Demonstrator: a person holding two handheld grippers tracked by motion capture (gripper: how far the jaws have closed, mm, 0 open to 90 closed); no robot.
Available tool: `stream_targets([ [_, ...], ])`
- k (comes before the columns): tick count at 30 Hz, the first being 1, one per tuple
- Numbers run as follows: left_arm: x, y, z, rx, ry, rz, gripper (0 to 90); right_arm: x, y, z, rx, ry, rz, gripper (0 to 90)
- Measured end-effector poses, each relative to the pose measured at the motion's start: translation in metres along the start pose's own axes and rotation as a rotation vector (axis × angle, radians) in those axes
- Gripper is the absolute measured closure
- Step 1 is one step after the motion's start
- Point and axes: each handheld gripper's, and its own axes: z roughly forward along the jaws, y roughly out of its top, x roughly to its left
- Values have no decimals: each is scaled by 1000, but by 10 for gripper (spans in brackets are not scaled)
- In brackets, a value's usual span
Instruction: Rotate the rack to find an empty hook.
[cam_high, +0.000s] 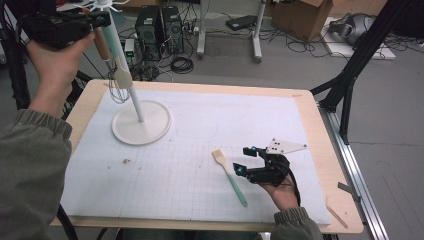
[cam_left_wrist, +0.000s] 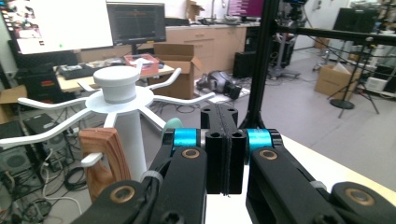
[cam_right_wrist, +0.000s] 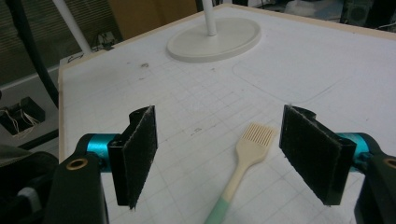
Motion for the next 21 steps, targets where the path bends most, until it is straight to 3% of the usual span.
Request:
stream_targets([
  [11,2,-1,-4,-15,50,-5,895,0,0,-1,-3,2,0,271],
  [21,12,-2,-13,-21,66,-7,895,0,1,-1,-3,0,4,271],
])
